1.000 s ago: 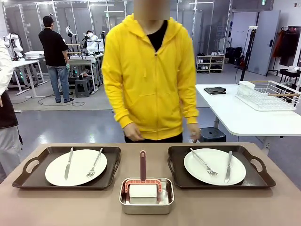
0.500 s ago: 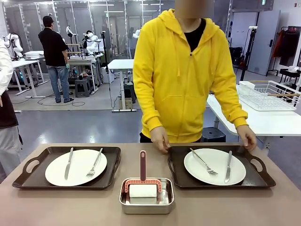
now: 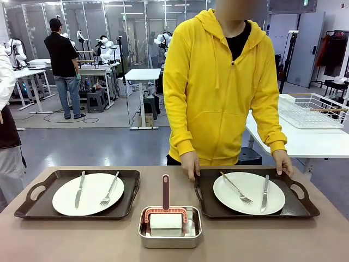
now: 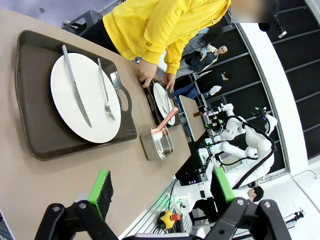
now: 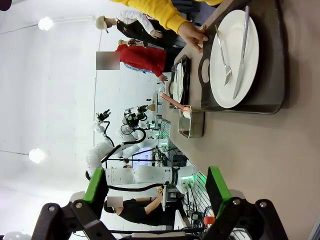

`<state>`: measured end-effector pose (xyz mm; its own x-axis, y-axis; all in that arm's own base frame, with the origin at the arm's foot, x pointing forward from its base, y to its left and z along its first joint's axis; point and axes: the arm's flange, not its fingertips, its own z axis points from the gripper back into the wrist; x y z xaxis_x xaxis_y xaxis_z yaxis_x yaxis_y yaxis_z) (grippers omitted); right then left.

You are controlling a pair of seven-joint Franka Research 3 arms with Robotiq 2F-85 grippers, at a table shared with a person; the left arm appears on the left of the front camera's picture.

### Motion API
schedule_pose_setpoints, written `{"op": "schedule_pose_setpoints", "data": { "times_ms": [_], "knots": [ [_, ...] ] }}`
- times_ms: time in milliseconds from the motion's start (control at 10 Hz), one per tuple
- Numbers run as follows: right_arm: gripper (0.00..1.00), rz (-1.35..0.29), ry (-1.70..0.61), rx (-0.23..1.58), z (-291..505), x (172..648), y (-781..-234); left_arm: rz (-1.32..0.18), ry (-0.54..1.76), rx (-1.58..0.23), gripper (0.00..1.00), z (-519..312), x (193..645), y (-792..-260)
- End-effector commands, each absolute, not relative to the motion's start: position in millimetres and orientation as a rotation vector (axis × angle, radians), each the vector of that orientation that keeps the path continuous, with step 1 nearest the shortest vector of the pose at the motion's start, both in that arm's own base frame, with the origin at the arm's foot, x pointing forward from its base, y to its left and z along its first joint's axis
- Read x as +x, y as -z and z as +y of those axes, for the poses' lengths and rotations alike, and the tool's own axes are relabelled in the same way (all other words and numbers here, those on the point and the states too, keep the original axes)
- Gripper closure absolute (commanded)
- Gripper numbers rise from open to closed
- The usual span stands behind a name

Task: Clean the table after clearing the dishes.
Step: When the left (or right) Handle tray is removed, use the left hand (or right hand) to clean the left (or right) side of the table with the Lint Roller.

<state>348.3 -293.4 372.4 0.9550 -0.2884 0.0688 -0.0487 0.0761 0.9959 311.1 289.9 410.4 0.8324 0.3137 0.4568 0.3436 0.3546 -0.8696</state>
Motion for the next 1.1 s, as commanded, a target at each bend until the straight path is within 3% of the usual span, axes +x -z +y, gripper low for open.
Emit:
{"op": "schedule_pose_setpoints", "data": {
  "times_ms": [0, 1000],
  "knots": [
    [0.0, -0.278, 0.183, 1.489, -294.6, 346.4, -373.8, -0.634, 0.022, -1.23, 0.0, 290.5, 309.2, -410.7],
    [0.0, -0.278, 0.183, 1.489, -294.6, 346.4, -373.8, -0.634, 0.022, -1.23, 0.0, 290.5, 309.2, -410.7]
  ]
}}
